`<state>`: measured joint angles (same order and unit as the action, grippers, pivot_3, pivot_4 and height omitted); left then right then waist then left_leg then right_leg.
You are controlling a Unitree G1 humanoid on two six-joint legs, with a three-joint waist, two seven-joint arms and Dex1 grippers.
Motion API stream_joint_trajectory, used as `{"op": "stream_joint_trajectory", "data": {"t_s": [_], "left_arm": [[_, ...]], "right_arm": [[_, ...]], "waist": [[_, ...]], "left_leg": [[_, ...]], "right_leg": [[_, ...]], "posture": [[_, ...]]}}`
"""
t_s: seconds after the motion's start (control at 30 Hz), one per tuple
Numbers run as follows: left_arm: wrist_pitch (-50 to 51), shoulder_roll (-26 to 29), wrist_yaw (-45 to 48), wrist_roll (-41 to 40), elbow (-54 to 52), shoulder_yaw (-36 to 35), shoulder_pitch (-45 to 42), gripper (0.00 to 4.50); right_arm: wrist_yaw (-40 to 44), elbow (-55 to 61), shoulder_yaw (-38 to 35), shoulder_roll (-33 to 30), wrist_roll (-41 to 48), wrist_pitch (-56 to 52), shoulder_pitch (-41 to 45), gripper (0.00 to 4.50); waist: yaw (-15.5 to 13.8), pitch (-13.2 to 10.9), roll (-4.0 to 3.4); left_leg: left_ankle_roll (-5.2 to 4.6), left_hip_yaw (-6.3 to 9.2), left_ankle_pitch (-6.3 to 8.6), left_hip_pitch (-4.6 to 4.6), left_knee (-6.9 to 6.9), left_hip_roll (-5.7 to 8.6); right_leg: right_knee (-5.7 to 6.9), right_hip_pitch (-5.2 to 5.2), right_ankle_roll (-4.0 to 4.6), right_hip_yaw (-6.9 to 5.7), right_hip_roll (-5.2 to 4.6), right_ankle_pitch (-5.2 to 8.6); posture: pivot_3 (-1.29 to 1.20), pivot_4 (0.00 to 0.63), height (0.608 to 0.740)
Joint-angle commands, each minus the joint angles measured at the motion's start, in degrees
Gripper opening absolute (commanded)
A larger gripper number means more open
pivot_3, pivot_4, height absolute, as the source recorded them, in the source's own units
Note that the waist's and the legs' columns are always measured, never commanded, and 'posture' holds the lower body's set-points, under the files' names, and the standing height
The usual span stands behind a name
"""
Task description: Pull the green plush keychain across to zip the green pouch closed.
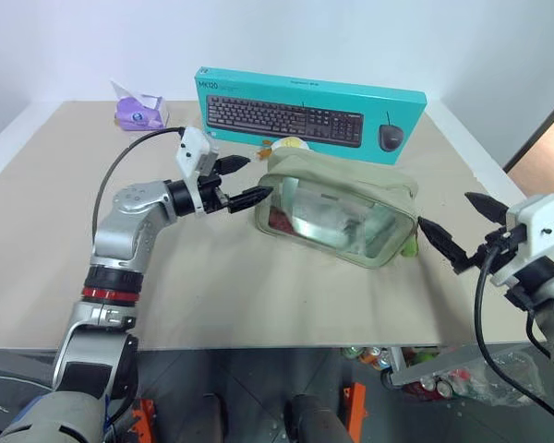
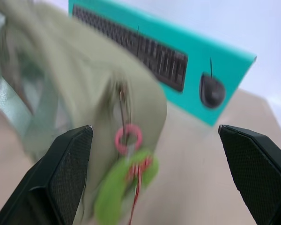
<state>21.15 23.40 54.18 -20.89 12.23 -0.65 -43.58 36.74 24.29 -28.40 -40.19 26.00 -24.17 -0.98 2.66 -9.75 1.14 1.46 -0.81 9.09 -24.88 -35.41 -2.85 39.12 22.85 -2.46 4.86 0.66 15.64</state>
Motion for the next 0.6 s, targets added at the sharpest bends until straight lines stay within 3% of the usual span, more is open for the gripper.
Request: {"op": "stream_joint_trajectory", "data": {"t_s": [0.03, 0.13, 0.3, 0.4, 0.6], "left_arm": [[0.2, 1.9, -1.1, -0.6, -5.2, -1.7, 2.4, 4.49], [0.5, 3.5, -1.9, -0.6, -8.4, -2.3, 6.4, 4.49], [1.3, 4.0, -4.4, -1.6, -15.7, -3.0, 14.0, 4.49], [2.2, 4.4, -5.7, -1.6, -20.7, -2.5, 19.9, 4.49], [1.8, 4.5, -9.8, 1.8, -27.2, 0.2, 27.9, 4.49]], "right_arm": [[3.0, 3.1, -2.7, -1.9, 1.2, 1.0, -3.2, 4.46], [3.9, 3.7, -5.1, -2.7, 1.9, 0.5, -5.9, 4.46], [5.8, 11.8, -6.1, -4.5, 11.5, -9.7, -10.9, 4.46], [6.1, 19.2, -1.9, -4.7, 14.5, -12.4, -14.8, 4.46], [2.9, 20.0, 10.0, -1.8, 6.6, -6.4, -11.0, 4.46]], "waist": [[0.0, 0.0, 0.0], [0.0, 0.0, 0.0], [0.0, 0.0, 0.01], [-0.1, 0.0, 0.03], [0.1, 0.0, 0.13]], "left_leg": [[0.0, 0.0, 0.0, 0.01, 0.0, 0.0], [0.0, -0.01, 0.0, 0.03, 0.0, -0.02], [0.0, -0.02, 0.0, 0.06, 0.02, -0.06], [0.0, 0.05, 0.01, 0.08, 0.03, -0.1], [0.01, -0.03, 0.0, 0.21, 0.01, -0.11]], "right_leg": [[0.0, -0.01, 0.0, 0.0, 0.0, 0.0], [0.0, -0.01, 0.01, 0.01, 0.01, 0.0], [0.0, -0.03, 0.03, 0.0, 0.01, 0.01], [0.0, -0.11, 0.07, -0.08, 0.01, 0.07], [0.0, -0.14, 0.29, 0.01, 0.0, 0.08]], "posture": [[0.0, 0.15, 0.74], [0.0, 0.15, 0.74], [0.0, 0.15, 0.74], [0.0, 0.15, 0.74], [0.0, 0.15, 0.74]]}}
